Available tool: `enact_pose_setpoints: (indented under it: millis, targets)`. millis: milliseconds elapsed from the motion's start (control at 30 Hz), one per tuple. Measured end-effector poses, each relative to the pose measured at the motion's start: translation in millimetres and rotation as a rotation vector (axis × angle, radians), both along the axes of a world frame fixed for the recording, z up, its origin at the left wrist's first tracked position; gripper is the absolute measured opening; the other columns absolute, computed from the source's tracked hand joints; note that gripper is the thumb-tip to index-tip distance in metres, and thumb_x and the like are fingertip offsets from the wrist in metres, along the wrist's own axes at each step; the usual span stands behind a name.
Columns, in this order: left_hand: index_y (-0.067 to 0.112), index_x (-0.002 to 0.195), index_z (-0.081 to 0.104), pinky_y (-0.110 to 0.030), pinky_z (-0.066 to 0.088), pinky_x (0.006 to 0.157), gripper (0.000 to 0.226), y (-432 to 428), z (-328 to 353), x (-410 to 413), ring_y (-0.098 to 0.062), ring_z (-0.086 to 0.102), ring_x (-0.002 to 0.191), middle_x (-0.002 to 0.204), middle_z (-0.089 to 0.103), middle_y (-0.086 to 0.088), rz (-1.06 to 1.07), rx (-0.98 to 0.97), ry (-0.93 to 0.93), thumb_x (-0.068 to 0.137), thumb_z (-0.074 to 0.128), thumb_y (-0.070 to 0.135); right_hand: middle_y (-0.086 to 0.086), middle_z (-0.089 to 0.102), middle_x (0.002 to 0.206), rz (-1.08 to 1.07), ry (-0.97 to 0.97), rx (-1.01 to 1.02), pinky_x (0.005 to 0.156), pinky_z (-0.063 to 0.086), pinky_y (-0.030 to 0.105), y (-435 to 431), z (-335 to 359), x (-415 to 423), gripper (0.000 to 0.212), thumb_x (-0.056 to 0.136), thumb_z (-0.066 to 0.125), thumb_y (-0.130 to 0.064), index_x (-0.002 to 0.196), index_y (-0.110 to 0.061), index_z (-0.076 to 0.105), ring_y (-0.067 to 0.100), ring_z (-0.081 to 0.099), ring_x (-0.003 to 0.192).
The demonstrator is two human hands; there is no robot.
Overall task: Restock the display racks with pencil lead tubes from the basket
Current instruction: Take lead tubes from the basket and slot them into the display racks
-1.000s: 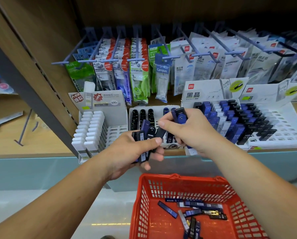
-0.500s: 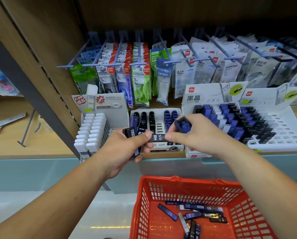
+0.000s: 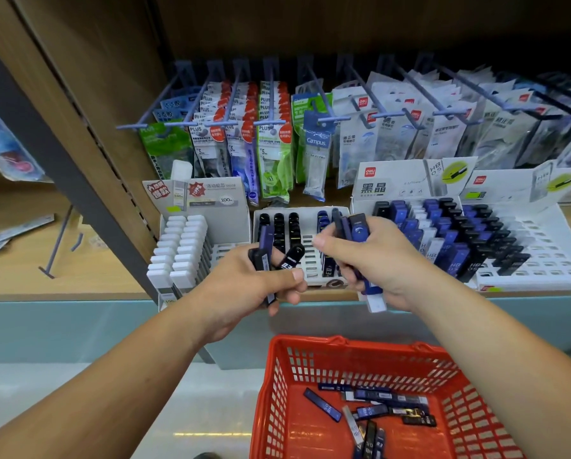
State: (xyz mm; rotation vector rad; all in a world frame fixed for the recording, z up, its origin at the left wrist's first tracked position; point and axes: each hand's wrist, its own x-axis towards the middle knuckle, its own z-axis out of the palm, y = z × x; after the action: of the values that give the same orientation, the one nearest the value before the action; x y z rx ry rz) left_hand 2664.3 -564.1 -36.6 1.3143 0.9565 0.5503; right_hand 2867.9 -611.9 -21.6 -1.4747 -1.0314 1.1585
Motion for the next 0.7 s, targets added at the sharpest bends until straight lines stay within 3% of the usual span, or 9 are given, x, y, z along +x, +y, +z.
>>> enact_pose_setpoints:
  millis: [200, 367, 467, 567, 700]
  targets:
    - [-0.007, 0.107, 0.064, -0.029, 0.043, 0.049, 0.027, 0, 0, 4, -0.023, 0.071, 0.071, 0.092, 0.075, -0.026, 0.051, 0.007, -0.028, 0.088, 0.079, 0.007, -0.004, 0.051, 0.047, 0.092, -0.048, 0.035, 0.043, 0.035, 0.026, 6, -2, -15, 0.014, 0.089, 0.079, -0.02, 0.1, -0.012, 0.074, 0.015, 0.043, 0.043]
    - [0.011, 0.108, 0.067, -0.026, 0.046, 0.046, 0.017, 5, 3, -7, -0.026, 0.077, 0.075, 0.089, 0.078, -0.015, 0.158, -0.049, 0.03, 0.098, 0.07, 0.025, -0.011, 0.059, 0.052, -0.136, -0.128, 0.16, 0.044, 0.04, 0.021, 20, -2, -7, 0.007, 0.088, 0.08, -0.02, 0.091, -0.017, 0.075, 0.007, 0.047, 0.041]
    - [0.014, 0.1, 0.065, -0.023, 0.032, 0.044, 0.022, 9, -3, -17, -0.019, 0.052, 0.046, 0.061, 0.061, -0.007, 0.145, 0.018, 0.214, 0.096, 0.072, 0.034, -0.012, 0.071, 0.07, -0.142, -0.358, 0.234, 0.064, 0.049, 0.025, 31, -5, 0, 0.007, 0.086, 0.082, -0.025, 0.088, -0.023, 0.076, 0.004, 0.061, 0.06]
    - [0.011, 0.103, 0.06, -0.024, 0.021, 0.046, 0.021, 10, -5, -22, -0.017, 0.036, 0.047, 0.059, 0.042, -0.005, 0.07, -0.051, 0.21, 0.095, 0.073, 0.026, -0.008, 0.072, 0.085, -0.112, -0.618, 0.22, 0.083, 0.056, 0.038, 39, -17, -5, 0.018, 0.082, 0.085, -0.034, 0.091, -0.025, 0.073, 0.02, 0.067, 0.085]
    - [0.012, 0.106, 0.054, -0.023, 0.019, 0.045, 0.012, 11, -5, -28, -0.019, 0.041, 0.054, 0.068, 0.05, -0.007, 0.057, -0.205, 0.079, 0.097, 0.062, 0.011, -0.01, 0.064, 0.078, -0.087, -0.797, 0.204, 0.078, 0.055, 0.042, 46, -21, -11, 0.023, 0.084, 0.083, -0.04, 0.083, -0.032, 0.061, 0.025, 0.059, 0.081]
